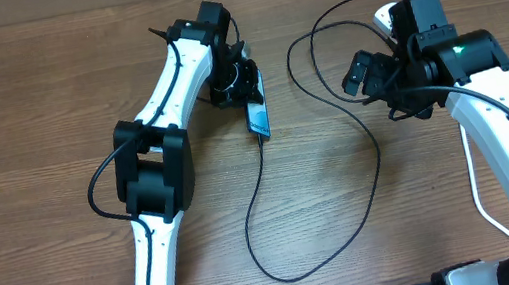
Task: Plug charger to phone and switch on socket
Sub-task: 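Lower the connected phone flat onto the table with the left gripper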
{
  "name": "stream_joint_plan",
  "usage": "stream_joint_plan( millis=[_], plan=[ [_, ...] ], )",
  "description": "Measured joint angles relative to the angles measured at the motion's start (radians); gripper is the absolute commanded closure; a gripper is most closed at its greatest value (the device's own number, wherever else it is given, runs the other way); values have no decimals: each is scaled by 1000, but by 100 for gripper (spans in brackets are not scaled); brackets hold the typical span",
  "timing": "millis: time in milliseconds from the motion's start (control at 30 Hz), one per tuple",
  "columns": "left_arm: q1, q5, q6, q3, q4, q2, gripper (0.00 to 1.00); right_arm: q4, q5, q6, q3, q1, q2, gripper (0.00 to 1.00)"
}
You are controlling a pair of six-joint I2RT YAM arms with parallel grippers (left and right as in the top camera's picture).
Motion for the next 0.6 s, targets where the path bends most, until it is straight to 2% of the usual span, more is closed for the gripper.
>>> stream_joint_plan(
  millis=[467,600],
  plan=[
    [-13,-11,-35,-2,31,0,93,-1,0,22,0,0,0,0],
    [-13,-25,-43,-9,33,1,87,0,0,24,0,0,0,0]
  ],
)
